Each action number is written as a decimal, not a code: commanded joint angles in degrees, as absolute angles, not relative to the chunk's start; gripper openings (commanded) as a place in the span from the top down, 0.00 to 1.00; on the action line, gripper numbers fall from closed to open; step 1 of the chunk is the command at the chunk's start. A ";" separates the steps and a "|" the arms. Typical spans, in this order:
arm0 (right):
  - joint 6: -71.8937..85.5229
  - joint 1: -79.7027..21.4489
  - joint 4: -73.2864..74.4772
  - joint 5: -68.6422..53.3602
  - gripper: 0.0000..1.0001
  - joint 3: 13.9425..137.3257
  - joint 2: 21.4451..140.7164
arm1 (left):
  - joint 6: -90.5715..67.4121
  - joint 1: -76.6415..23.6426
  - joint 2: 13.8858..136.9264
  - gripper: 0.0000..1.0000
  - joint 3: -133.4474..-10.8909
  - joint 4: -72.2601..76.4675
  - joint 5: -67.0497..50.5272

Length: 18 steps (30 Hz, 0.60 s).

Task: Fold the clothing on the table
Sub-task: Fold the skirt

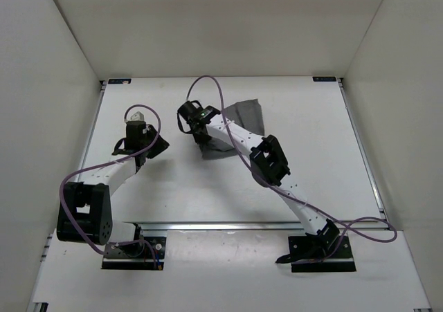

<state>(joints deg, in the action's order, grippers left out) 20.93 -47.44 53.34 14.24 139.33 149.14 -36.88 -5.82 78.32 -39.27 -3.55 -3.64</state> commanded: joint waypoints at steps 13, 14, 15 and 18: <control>16.44 -45.80 61.09 25.34 0.59 140.10 147.24 | -33.75 -6.59 77.96 0.28 -40.69 -4.31 -8.52; 14.96 -45.79 59.00 22.70 0.47 140.18 144.69 | -33.75 -6.50 77.44 0.16 -40.87 -4.05 -9.31; 14.59 -45.53 58.28 21.37 0.47 140.10 143.28 | -33.49 -6.59 77.87 0.07 -41.04 -4.30 -10.10; 14.50 -45.18 56.43 16.62 0.44 140.71 134.24 | -32.96 -6.59 77.96 0.01 -41.48 -4.22 -12.12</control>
<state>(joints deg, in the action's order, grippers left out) 15.86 -45.34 60.20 23.62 139.15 146.19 -34.22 -6.24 78.35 -39.29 -4.34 -8.56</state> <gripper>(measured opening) 0.548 0.980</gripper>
